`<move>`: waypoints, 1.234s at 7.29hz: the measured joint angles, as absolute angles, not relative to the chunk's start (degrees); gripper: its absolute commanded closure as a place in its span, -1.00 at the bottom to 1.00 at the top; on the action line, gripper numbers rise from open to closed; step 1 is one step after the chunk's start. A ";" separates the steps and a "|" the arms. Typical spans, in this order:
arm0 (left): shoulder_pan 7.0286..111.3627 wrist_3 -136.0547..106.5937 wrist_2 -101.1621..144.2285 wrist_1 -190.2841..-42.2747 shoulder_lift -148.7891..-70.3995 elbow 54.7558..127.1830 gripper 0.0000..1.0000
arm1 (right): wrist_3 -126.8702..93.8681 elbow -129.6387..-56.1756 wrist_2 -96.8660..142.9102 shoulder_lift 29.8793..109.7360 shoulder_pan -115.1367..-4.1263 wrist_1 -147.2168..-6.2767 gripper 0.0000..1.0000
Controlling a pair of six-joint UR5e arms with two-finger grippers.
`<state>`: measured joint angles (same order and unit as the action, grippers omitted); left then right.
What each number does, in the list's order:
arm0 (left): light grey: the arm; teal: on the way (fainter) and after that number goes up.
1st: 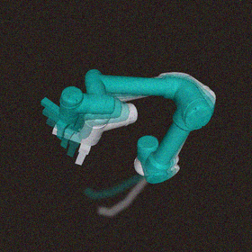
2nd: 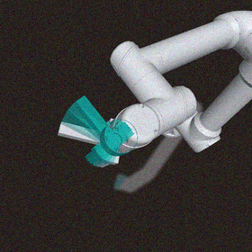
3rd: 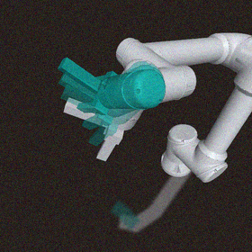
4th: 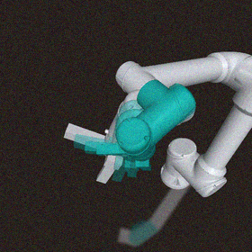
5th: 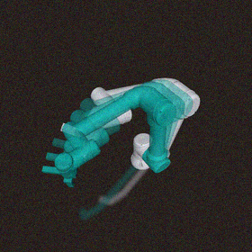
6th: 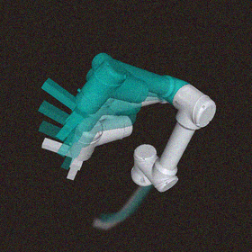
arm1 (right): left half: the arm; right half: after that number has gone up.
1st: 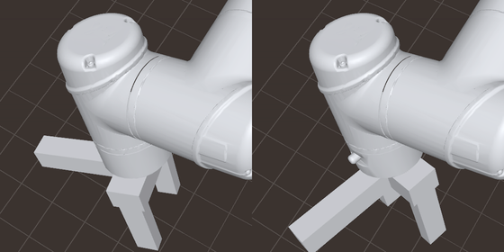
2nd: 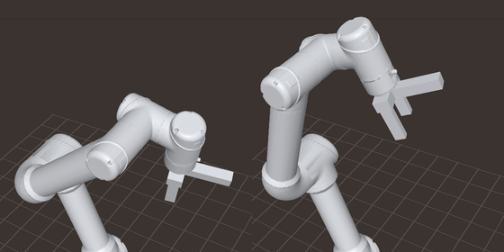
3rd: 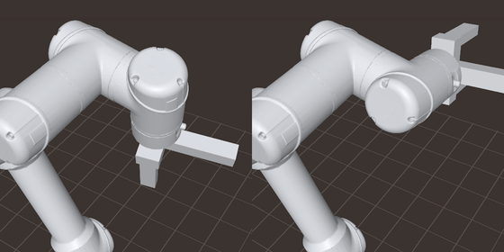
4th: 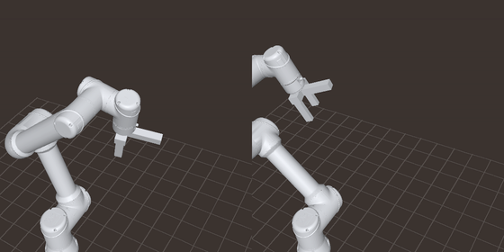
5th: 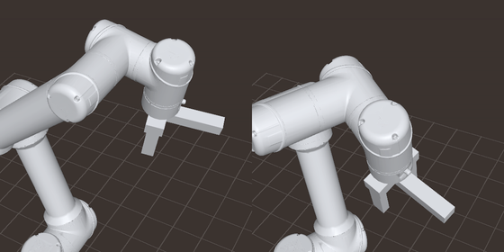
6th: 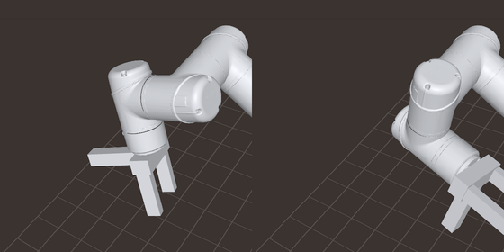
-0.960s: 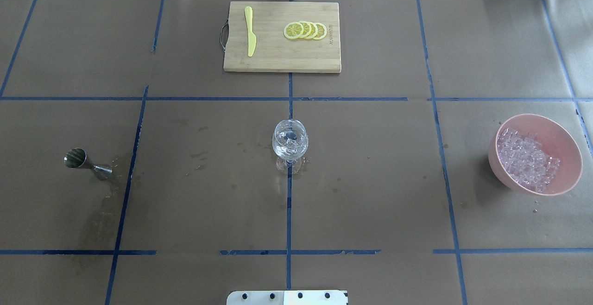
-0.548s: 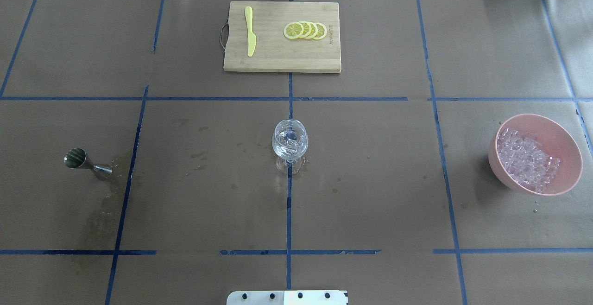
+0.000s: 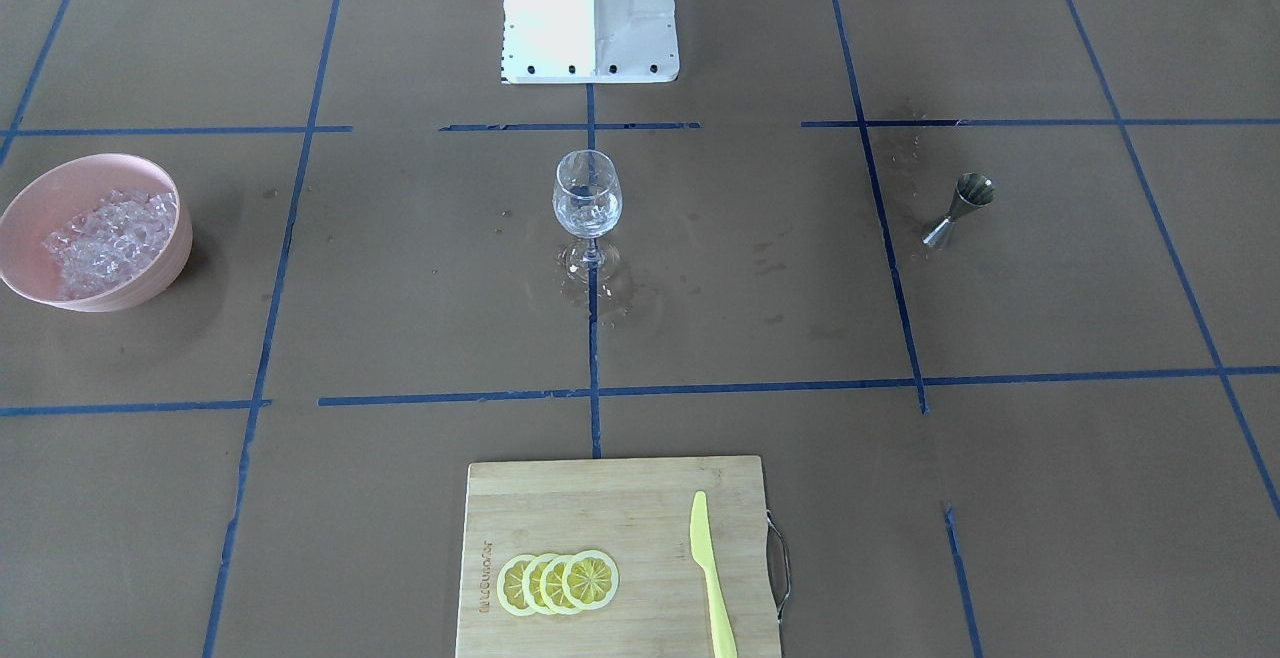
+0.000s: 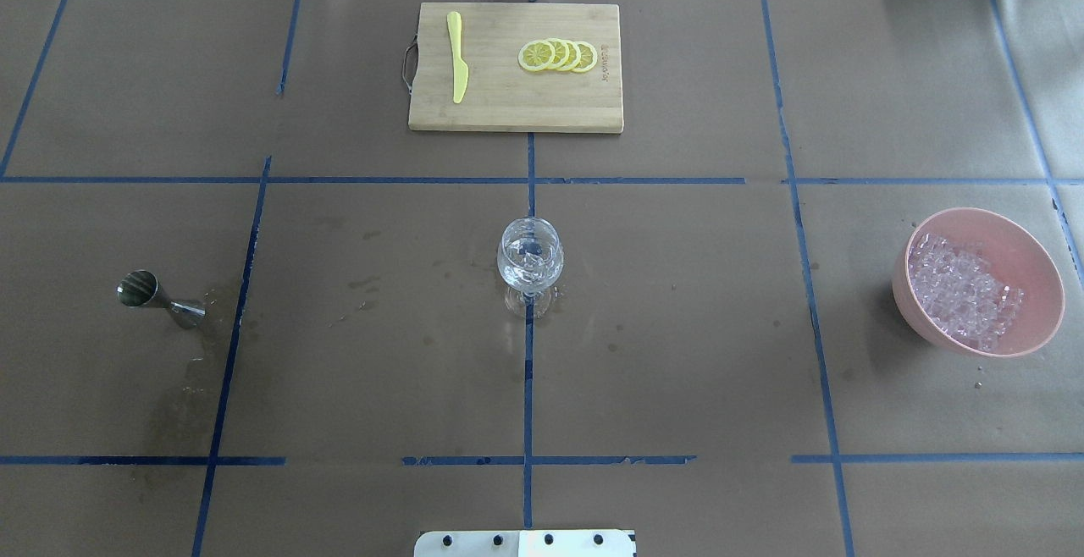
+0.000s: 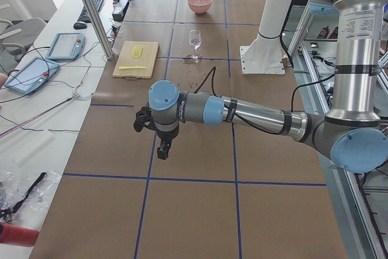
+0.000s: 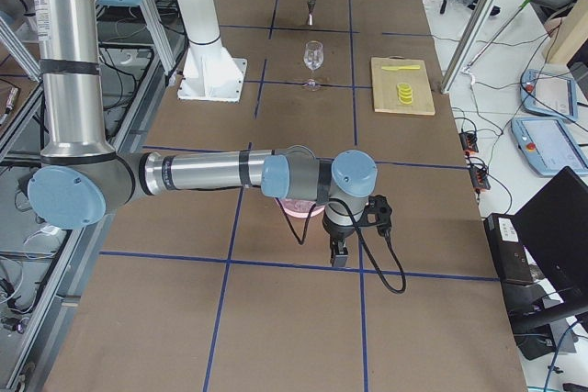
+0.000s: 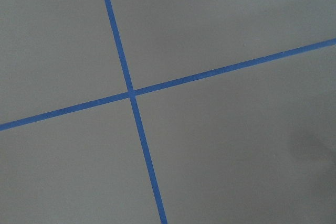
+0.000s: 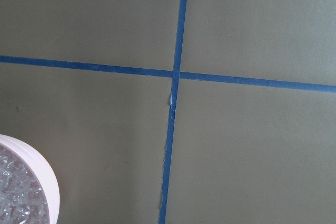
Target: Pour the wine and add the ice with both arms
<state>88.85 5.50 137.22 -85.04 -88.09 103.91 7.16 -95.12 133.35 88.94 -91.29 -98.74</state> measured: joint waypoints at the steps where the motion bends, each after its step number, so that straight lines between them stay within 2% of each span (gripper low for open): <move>1: 88.87 4.39 137.22 -84.86 -87.97 103.78 -1.00 | 7.14 -94.78 133.39 88.94 -91.26 -98.49 -1.00; 9: 90.96 4.46 136.63 -85.22 -88.28 102.09 -1.00 | 7.17 -94.07 135.69 88.85 -91.23 -98.18 -1.00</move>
